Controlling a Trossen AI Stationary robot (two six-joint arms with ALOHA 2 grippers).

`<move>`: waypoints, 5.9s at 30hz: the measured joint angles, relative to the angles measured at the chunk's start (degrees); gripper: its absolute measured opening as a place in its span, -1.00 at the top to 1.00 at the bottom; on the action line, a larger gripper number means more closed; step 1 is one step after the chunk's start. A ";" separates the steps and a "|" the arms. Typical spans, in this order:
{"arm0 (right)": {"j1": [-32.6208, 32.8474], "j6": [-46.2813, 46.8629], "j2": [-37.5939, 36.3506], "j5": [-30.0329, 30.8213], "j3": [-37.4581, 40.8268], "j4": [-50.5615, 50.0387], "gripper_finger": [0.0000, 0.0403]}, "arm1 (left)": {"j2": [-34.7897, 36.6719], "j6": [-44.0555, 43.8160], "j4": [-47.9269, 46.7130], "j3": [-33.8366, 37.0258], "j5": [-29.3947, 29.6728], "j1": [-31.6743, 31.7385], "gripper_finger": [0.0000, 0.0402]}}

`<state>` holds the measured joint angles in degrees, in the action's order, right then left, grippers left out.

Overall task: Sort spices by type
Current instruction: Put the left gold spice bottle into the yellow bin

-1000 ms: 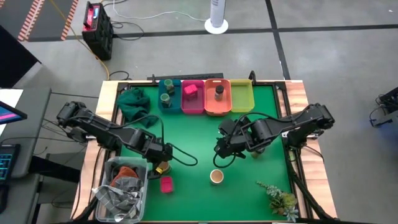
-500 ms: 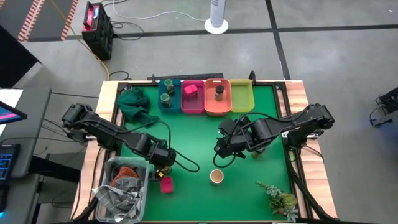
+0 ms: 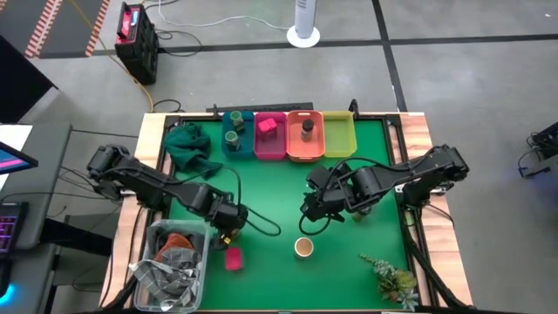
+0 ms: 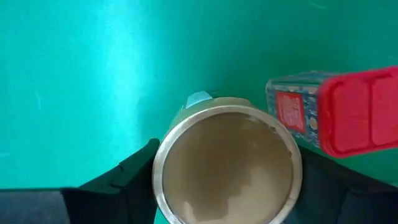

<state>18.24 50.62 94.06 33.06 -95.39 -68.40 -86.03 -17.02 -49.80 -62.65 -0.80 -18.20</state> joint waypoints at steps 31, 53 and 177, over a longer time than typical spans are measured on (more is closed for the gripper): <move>0.07 21.01 -0.04 0.48 0.37 -15.21 -0.54 | -16.33 30.58 -6.95 -33.94 -6.67 35.51 -0.36; 11.95 32.74 -3.29 2.84 5.55 -17.73 -0.54 | -33.91 26.23 -7.78 -66.37 -6.85 40.23 -0.37; -14.97 -27.72 -11.80 9.48 20.29 36.88 -0.50 | -20.93 18.70 -10.84 -72.41 -10.81 41.90 -0.72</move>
<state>3.27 22.90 82.26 42.54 -75.10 -31.52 -106.96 1.67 -60.64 -135.06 -11.61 23.70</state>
